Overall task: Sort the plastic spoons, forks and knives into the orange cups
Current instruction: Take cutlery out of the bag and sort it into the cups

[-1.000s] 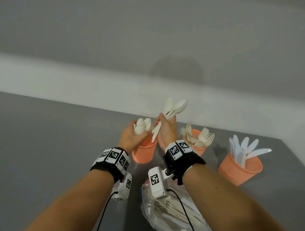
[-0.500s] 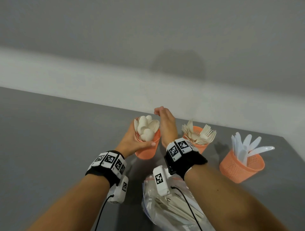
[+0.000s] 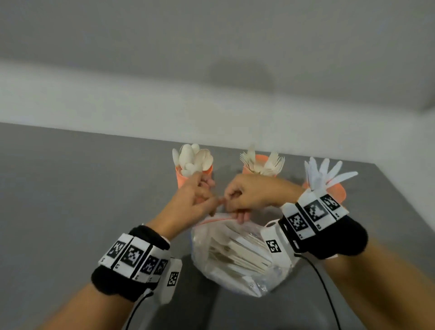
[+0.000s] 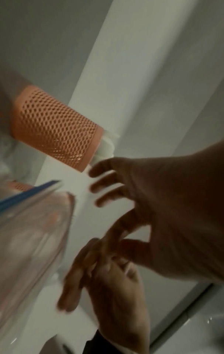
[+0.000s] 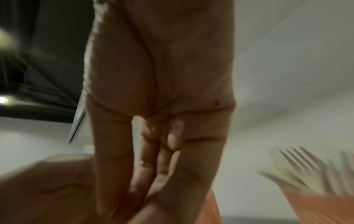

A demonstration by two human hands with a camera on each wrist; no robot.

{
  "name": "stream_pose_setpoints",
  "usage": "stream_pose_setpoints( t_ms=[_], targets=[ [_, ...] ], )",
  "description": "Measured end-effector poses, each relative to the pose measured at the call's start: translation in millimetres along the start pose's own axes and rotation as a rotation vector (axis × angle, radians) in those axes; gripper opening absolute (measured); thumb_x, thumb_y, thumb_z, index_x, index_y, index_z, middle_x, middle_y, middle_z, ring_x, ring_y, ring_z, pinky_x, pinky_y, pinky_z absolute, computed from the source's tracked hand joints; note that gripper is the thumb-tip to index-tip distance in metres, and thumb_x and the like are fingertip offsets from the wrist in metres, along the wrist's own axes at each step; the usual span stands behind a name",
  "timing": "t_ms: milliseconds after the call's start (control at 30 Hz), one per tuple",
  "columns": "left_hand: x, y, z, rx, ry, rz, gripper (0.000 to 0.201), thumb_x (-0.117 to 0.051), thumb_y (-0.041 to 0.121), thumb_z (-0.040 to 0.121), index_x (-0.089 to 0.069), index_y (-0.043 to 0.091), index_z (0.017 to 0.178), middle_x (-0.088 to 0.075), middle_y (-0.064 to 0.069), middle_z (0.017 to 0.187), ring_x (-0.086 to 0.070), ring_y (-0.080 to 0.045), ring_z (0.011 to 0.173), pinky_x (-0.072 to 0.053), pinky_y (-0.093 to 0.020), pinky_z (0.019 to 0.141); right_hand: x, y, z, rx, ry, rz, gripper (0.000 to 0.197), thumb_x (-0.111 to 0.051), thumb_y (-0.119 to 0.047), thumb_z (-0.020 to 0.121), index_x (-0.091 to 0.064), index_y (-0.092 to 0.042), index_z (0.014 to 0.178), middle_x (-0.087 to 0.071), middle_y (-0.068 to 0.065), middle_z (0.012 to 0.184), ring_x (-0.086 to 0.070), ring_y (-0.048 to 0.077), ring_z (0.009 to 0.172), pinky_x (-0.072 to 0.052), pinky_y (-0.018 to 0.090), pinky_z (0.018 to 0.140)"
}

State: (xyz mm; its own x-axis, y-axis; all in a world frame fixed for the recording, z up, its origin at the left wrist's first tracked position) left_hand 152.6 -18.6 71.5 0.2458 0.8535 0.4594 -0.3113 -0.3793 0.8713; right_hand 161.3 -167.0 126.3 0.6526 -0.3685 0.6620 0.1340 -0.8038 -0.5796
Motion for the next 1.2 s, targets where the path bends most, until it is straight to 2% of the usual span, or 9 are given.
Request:
stream_pose_setpoints(
  t_ms=[133,233,433,533,700,833,933,1033,1200],
  targets=[
    [-33.5,-17.7,-16.9,0.195,-0.461,0.577,0.025,-0.059,0.031,0.087,-0.069,0.016,0.105,-0.043,-0.002,0.123,-0.047,-0.014,0.104,-0.037,-0.026,0.094,-48.2,32.7,-9.1,-0.138,-0.132,-0.278,0.027,-0.064,-0.015,0.084,-0.062,0.001,0.106,-0.064,0.01,0.089,-0.057,0.017,0.073,-0.044,0.015,0.065],
    [-37.7,-30.0,-20.3,0.268,-0.407,0.615,0.052,-0.049,0.009,0.086,-0.042,0.02,0.135,-0.046,-0.006,0.13,-0.046,-0.022,0.117,-0.035,-0.023,0.094,-80.3,64.2,-2.8,-0.125,0.099,-0.554,0.07,-0.074,-0.028,0.072,-0.042,-0.005,0.13,-0.05,0.012,0.13,-0.049,0.024,0.114,-0.042,0.025,0.091],
    [-18.0,-32.8,-16.9,0.277,-0.157,0.336,0.07,-0.054,-0.004,0.078,-0.038,0.023,0.14,-0.05,-0.006,0.126,-0.049,-0.025,0.117,-0.034,-0.021,0.088,-97.4,87.9,10.4,-0.042,0.29,-0.413,0.063,-0.07,-0.032,0.073,-0.04,-0.011,0.124,-0.046,0.008,0.129,-0.046,0.026,0.119,-0.04,0.036,0.098],
    [-12.0,-31.5,-18.6,0.282,-0.173,0.182,0.074,-0.054,-0.012,0.073,-0.042,0.021,0.138,-0.05,0.001,0.121,-0.051,-0.017,0.109,-0.039,-0.016,0.083,-102.0,87.6,12.1,-0.003,0.309,-0.429,0.058,-0.071,-0.025,0.072,-0.041,-0.011,0.12,-0.046,0.008,0.125,-0.048,0.026,0.115,-0.043,0.036,0.096],
    [-0.6,-46.0,-25.3,0.34,-0.201,0.207,0.079,-0.055,-0.007,0.069,-0.043,0.033,0.136,-0.048,-0.006,0.123,-0.052,-0.024,0.111,-0.045,-0.032,0.094,-104.4,76.4,21.1,-0.009,0.359,-0.411,0.056,-0.065,-0.036,0.076,-0.045,-0.011,0.122,-0.048,0.006,0.128,-0.047,0.025,0.118,-0.042,0.037,0.098],
    [7.3,-48.1,-33.1,0.35,-0.149,0.277,0.066,-0.05,-0.009,0.076,-0.052,0.029,0.13,-0.05,-0.004,0.111,-0.052,-0.019,0.095,-0.043,-0.013,0.075,-98.4,80.7,30.7,0.015,0.398,-0.306,0.055,-0.06,-0.05,0.074,-0.048,-0.025,0.122,-0.059,-0.004,0.121,-0.055,0.019,0.112,-0.046,0.037,0.096],
    [-2.2,-48.4,-38.4,0.35,-0.212,0.209,0.069,-0.057,-0.008,0.073,-0.047,0.022,0.135,-0.056,-0.001,0.128,-0.055,-0.018,0.112,-0.044,-0.025,0.097,-95.5,82.4,29.9,-0.039,0.273,-0.352,0.069,-0.071,-0.043,0.071,-0.042,-0.009,0.124,-0.052,0.008,0.127,-0.048,0.025,0.117,-0.04,0.037,0.1],
    [-6.7,-51.0,-41.5,0.414,-0.191,0.191,0.072,-0.059,-0.004,0.077,-0.037,0.022,0.141,-0.053,-0.004,0.133,-0.052,-0.024,0.119,-0.041,-0.034,0.103,-93.8,79.7,31.5,-0.047,0.312,-0.319,0.067,-0.074,-0.042,0.068,-0.045,-0.01,0.119,-0.056,0.007,0.121,-0.052,0.023,0.108,-0.042,0.031,0.091],
    [-5.3,-58.7,-41.0,0.478,-0.107,0.147,0.067,-0.056,0.006,0.083,-0.034,0.026,0.142,-0.055,-0.012,0.127,-0.058,-0.03,0.108,-0.051,-0.035,0.087,-101.4,77.0,32.5,0.026,0.36,-0.328,0.056,-0.072,-0.038,0.071,-0.044,-0.013,0.112,-0.058,0.004,0.111,-0.051,0.02,0.095,-0.033,0.026,0.074]
  ],
)
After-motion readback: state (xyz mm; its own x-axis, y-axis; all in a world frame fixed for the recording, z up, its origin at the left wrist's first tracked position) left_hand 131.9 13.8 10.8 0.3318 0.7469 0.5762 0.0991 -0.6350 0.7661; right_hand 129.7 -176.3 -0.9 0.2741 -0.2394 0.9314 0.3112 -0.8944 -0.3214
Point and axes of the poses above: each hand's wrist, its own z-axis towards the middle knuckle, its own x-axis out of the back of the hand, y = z × x, the point moved 2 cm from there along z, towards the middle knuckle
